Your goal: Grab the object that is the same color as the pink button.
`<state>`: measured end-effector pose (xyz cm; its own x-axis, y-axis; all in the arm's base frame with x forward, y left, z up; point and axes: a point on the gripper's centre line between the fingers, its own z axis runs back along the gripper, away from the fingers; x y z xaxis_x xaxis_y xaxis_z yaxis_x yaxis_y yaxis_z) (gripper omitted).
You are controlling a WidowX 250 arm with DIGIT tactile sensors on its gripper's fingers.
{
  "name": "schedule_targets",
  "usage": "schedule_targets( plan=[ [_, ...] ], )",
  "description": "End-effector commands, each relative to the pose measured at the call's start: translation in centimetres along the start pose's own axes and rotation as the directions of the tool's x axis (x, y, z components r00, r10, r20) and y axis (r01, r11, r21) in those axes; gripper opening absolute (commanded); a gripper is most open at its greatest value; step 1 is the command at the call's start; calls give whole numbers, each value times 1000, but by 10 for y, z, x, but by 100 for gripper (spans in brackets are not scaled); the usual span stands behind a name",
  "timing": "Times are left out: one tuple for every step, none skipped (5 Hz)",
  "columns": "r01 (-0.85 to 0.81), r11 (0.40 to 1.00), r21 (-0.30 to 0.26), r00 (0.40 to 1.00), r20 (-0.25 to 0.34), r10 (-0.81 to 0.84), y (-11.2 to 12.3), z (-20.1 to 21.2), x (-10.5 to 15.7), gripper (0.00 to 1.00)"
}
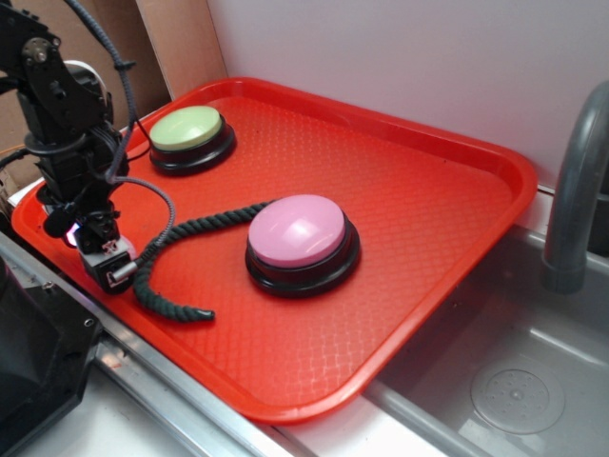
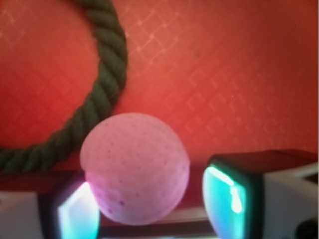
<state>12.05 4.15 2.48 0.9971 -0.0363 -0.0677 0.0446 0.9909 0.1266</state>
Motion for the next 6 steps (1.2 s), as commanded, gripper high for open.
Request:
schedule_targets(
  plan=[
    [-66,998,-21,997,33,67,7,17,7,0],
    [-111,991,-70,993,35,113,13,54,21,0],
    [-135,983,-125,976,155,154,10,103,38,0],
    [-109,986,-130,966,218,135,3,144,57,0],
    [-85,988,-132,952,282,120,0,170,74,0],
    [-53,990,-131,952,294,89,3,166,84,0]
  ],
)
